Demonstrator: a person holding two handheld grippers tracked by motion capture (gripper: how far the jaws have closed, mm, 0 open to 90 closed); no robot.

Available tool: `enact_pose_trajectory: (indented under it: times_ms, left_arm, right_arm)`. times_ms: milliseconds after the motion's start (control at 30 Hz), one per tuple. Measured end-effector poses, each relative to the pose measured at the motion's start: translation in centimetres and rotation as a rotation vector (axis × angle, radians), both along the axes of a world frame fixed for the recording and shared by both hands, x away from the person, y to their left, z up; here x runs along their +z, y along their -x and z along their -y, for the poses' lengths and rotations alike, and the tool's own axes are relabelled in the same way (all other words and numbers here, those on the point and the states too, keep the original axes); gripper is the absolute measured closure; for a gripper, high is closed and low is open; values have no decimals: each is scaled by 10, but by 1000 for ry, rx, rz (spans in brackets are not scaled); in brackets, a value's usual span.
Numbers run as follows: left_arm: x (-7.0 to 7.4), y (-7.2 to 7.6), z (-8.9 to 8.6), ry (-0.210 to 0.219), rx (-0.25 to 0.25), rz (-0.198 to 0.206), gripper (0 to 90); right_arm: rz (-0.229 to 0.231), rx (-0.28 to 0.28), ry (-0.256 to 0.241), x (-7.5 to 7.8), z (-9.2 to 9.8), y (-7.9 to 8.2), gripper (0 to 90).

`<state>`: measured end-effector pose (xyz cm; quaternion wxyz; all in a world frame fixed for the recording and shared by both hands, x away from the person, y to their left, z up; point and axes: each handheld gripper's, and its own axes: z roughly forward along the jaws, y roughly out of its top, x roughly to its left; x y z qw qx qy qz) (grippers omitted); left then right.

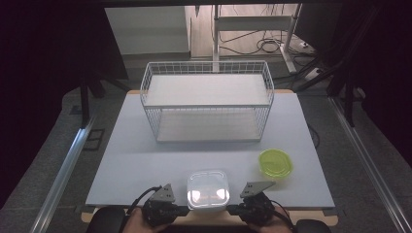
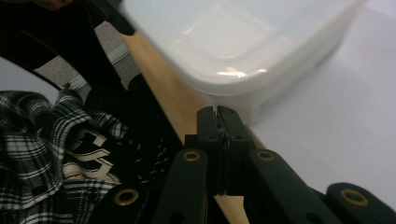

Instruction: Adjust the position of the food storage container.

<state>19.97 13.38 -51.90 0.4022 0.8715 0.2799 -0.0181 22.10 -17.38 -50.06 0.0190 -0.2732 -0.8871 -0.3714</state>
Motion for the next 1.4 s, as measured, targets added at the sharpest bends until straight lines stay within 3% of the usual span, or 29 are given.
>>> enact_pose_trajectory:
  times_ms: [233, 433, 500, 533, 567, 700, 800, 967, 1400]
  left_arm:
    - [1, -8, 2, -10, 38, 22, 885]
    - [2, -16, 2, -7, 63, 28, 877]
    - [3, -12, 5, 0, 16, 12, 877]
    - [3, -12, 5, 0, 16, 12, 874]
    - [2, -7, 10, 9, -23, 0, 872]
    - [2, -2, 23, 14, -54, -1, 855]
    - [2, -4, 27, 25, -9, 11, 852]
    - [1, -14, 20, 22, 52, 21, 859]
    - [4, -41, 17, -9, 107, 80, 856]
  right_arm:
    - [29, 4, 10, 2, -6, -7, 887]
    - [26, -10, -6, 1, -6, -16, 886]
    - [27, 0, -13, 1, -9, -18, 886]
    - [27, 0, -13, 1, -9, -18, 886]
    - [28, 5, -11, 0, -10, -18, 887]
    - [27, 5, -8, -1, -11, -18, 885]
    - [32, 5, -4, 0, -11, -17, 879]
    - [45, -18, -4, 1, -7, -22, 871]
    - [84, -42, -9, 2, -9, -41, 878]
